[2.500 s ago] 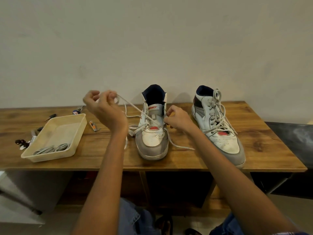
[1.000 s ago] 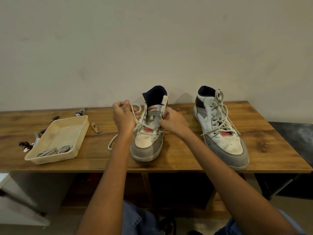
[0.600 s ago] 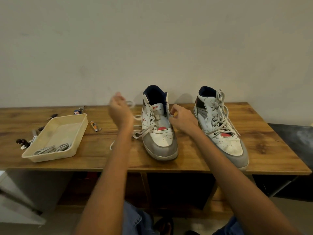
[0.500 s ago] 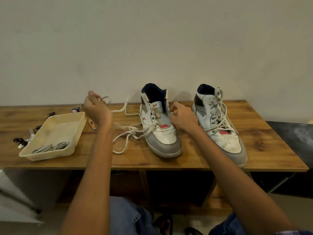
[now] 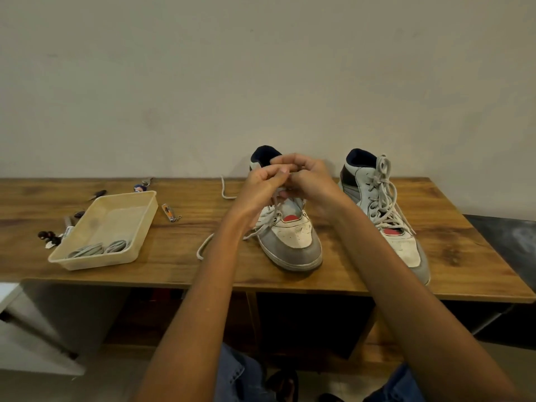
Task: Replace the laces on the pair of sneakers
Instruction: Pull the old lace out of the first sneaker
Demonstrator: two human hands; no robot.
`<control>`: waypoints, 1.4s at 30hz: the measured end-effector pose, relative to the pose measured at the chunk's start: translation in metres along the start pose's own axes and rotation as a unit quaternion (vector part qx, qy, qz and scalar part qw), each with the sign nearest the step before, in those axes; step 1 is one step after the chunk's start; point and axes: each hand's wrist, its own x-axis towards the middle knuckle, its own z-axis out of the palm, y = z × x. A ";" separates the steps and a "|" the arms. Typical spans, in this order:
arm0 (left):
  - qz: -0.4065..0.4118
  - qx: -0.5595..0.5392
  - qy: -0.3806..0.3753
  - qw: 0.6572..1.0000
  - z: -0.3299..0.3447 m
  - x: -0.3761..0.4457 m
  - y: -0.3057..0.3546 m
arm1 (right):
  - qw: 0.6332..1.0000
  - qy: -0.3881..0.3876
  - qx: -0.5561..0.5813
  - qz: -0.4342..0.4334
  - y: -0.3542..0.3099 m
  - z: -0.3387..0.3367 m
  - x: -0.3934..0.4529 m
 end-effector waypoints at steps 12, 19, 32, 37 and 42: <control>-0.138 0.496 -0.046 0.856 -0.049 0.002 -0.053 | 0.882 0.351 0.194 -0.247 -0.073 -0.069 -0.013; -0.033 0.411 0.133 0.901 -0.042 0.002 -0.041 | 0.954 0.150 -0.212 -0.153 -0.019 -0.038 0.001; 0.162 0.138 0.168 0.962 -0.004 -0.002 -0.021 | 0.968 -0.143 -0.204 0.042 0.010 -0.022 0.001; 0.076 0.222 0.140 0.962 -0.009 0.002 -0.029 | 0.991 -0.034 -0.122 0.052 0.009 -0.031 0.003; -0.008 0.481 0.114 0.869 -0.001 0.002 -0.048 | 0.996 0.029 -0.060 0.063 0.014 -0.033 0.008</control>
